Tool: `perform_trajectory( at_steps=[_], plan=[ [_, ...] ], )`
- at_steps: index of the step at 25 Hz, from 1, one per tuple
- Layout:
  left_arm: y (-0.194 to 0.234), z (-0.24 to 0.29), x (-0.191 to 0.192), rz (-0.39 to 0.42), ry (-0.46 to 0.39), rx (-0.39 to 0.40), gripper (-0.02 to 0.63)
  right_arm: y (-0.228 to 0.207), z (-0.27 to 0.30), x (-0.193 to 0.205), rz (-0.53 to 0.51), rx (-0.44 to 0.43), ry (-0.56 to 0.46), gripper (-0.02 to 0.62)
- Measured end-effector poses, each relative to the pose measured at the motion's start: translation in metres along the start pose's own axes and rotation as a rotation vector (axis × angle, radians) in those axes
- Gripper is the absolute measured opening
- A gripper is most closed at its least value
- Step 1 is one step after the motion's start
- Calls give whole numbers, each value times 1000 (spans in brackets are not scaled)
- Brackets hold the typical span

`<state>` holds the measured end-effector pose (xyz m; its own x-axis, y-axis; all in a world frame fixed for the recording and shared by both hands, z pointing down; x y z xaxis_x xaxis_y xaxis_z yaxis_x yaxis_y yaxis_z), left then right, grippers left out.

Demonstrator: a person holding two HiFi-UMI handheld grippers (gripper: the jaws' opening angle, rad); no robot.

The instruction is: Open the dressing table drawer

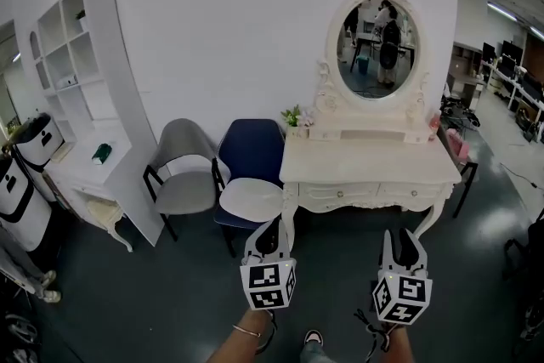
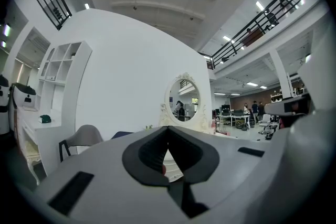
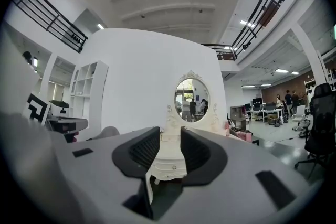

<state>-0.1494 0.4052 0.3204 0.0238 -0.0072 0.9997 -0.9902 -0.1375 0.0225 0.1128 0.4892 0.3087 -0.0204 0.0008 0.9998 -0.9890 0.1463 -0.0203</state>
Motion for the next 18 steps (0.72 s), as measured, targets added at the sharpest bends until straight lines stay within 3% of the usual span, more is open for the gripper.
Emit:
perform_trajectory(
  at_steps=[9,18],
  plan=[
    [-40,126,-22,-15,-27,-34,6,-81,114,-28,-12,-30,-25,130],
    [-45,190,-16,8,1,-79,6,-117,186,-20,26,-64,-11,130]
  ],
)
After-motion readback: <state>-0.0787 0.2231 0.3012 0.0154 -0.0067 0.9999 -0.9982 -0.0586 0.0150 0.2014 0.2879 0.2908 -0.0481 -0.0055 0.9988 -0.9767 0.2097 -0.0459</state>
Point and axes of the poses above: the fingertips, and each gripper's own axes: z forward along the fingers, y to its left, x out of its underside, the point moved 4 cm from there along -z, backward along the fingers, and after that the axes turned 13 degrees about -x, right-handed, at the moved point
